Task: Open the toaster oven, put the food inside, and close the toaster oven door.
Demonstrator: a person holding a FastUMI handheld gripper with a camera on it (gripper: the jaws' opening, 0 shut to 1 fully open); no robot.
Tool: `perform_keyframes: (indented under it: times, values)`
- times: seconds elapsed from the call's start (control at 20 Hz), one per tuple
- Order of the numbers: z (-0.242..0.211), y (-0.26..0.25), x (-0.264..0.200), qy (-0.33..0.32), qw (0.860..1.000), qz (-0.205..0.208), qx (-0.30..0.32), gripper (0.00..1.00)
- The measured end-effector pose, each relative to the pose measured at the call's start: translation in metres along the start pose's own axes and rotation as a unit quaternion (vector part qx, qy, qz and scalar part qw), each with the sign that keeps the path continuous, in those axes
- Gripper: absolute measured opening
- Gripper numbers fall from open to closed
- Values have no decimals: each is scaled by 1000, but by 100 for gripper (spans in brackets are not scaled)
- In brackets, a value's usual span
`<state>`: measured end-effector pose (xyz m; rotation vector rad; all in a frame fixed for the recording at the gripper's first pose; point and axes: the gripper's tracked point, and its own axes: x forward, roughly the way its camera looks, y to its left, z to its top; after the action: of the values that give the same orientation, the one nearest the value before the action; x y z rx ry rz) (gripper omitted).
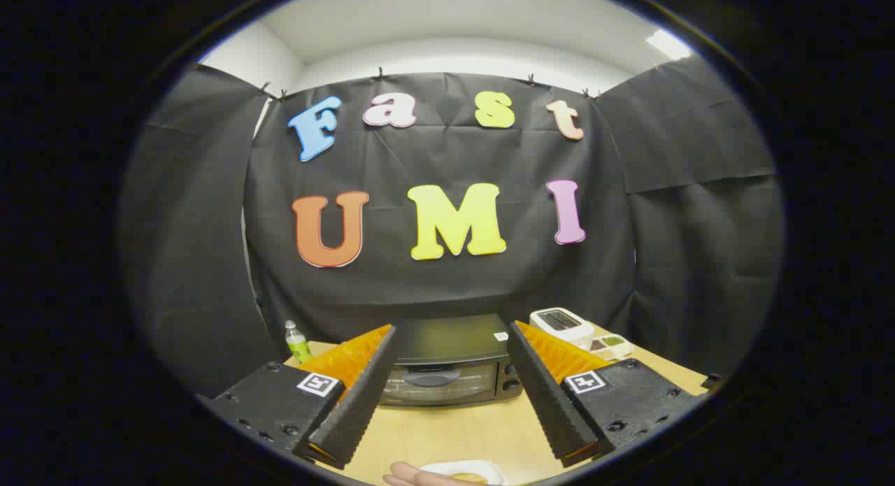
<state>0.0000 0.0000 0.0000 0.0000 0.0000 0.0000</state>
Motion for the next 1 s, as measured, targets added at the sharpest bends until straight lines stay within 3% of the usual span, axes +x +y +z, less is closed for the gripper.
perform_keyframes:
  times: [0.15, 0.6, 1.0]
  values:
    - [4, 11, -5, -3, 1000, 17, -17, 100]
    - [8, 14, -8, -2, 1000, 16, -25, 100]
    - [31, 3, 13, -9, 1000, -2, -29, 100]
